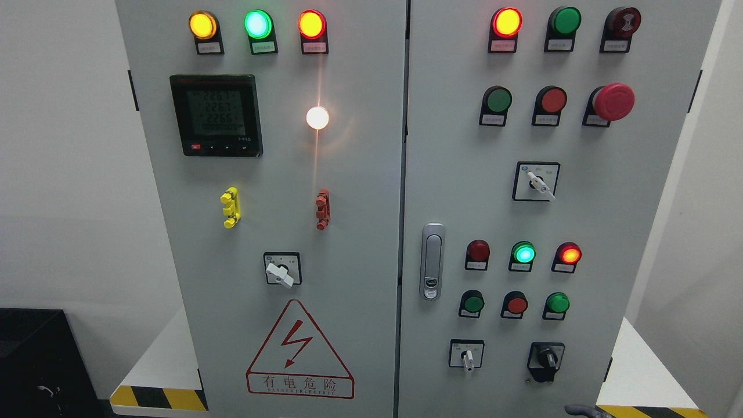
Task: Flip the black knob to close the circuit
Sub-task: 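Lower the right hand away from the black knob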
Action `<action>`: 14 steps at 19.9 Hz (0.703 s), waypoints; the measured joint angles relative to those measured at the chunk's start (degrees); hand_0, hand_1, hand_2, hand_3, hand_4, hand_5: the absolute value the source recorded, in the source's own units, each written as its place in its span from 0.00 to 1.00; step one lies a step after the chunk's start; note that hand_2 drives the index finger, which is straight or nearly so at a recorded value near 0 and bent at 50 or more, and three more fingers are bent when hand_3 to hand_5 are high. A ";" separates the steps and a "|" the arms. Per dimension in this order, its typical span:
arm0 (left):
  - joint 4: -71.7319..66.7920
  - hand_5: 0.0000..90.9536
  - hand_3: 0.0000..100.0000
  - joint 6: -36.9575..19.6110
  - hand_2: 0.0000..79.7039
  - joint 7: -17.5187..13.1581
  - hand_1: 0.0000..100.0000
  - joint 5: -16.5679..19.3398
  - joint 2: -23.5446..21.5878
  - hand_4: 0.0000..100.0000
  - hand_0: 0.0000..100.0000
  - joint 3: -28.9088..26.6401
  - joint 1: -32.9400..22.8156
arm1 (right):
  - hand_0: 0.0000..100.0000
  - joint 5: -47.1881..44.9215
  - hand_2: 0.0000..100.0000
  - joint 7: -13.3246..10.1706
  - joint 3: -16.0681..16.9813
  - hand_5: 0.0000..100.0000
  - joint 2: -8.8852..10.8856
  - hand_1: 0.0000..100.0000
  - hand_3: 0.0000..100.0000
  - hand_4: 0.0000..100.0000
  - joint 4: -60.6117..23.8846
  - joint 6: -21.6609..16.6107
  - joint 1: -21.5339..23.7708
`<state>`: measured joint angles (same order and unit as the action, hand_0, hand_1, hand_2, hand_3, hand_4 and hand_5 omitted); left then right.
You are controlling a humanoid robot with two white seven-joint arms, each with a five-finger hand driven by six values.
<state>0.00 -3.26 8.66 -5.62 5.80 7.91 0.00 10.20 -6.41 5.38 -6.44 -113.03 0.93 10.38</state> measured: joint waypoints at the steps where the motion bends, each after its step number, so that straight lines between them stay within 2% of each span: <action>1: 0.00 0.00 0.00 0.00 0.00 0.00 0.56 0.00 0.00 0.00 0.12 0.00 0.00 | 0.00 -2.57 0.16 -0.10 -0.04 0.10 -0.03 0.00 0.30 0.24 -0.44 -0.68 0.80; 3: 0.00 0.00 0.00 0.00 0.00 0.00 0.56 0.00 0.00 0.00 0.12 0.00 0.00 | 0.00 -6.97 0.12 -0.17 -0.18 0.06 -0.09 0.00 0.24 0.21 -1.07 -1.92 1.90; 6: 0.00 0.00 0.00 0.00 0.00 0.00 0.56 0.00 0.00 0.00 0.12 0.00 0.00 | 0.00 -12.05 0.06 2.28 -0.48 0.00 -0.13 0.00 0.16 0.12 -1.78 -3.81 3.27; 9: 0.00 0.00 0.00 0.00 0.00 0.00 0.56 0.00 0.00 0.00 0.12 0.00 0.00 | 0.00 -15.59 0.02 5.23 -0.79 0.00 -0.16 0.00 0.12 0.06 -2.38 -4.61 4.21; 14: 0.00 0.00 0.00 0.00 0.00 0.00 0.56 0.00 0.00 0.00 0.12 0.00 0.00 | 0.00 -18.71 0.00 8.15 -1.09 0.00 -0.20 0.00 0.08 0.01 -3.02 -6.47 5.29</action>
<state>0.00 -3.26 8.66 -5.62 5.80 7.91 0.00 -8.50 1.74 4.29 -6.65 -116.05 -5.53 15.67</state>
